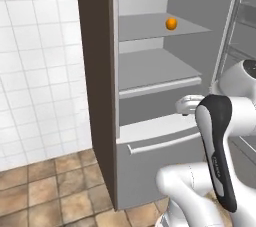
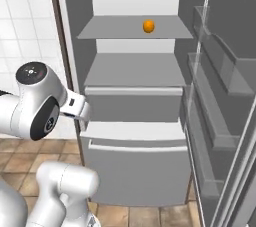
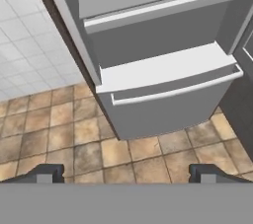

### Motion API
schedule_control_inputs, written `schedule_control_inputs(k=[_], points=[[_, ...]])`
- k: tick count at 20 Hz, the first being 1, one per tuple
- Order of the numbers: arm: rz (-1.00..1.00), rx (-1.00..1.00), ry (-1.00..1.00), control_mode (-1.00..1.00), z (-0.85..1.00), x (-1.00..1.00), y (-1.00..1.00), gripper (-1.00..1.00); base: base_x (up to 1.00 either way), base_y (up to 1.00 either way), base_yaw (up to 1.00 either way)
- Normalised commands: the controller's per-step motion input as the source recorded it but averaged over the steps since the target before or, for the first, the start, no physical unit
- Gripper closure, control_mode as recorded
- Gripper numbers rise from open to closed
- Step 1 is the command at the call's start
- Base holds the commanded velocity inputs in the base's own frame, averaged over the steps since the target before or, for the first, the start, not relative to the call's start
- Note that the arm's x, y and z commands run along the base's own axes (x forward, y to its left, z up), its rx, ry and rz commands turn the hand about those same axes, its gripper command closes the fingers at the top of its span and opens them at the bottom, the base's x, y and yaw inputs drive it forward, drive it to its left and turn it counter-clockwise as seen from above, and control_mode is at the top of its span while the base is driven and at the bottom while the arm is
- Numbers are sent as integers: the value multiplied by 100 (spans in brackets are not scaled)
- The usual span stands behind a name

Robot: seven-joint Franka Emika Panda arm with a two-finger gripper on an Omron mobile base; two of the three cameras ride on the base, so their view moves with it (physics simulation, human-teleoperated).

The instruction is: Place the cold items (orange and pear) from the fridge in one tupperware on the dining counter. Place the warm items (hot dog and kebab skewer) in the stove area in another tupperware.

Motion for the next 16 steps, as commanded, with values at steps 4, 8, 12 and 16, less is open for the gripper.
schedule_control_inputs(k=[4, 8, 12, 16], points=[[0, 0, 0, 100, 0, 0, 0, -100, 71, -29, 0], [0, 0, 0, 100, 0, 0, 0, -100, 67, -28, 0], [0, 0, 0, 100, 0, 0, 0, -100, 62, -25, 0], [0, 0, 0, 100, 0, 0, 0, -100, 53, -15, 0]])
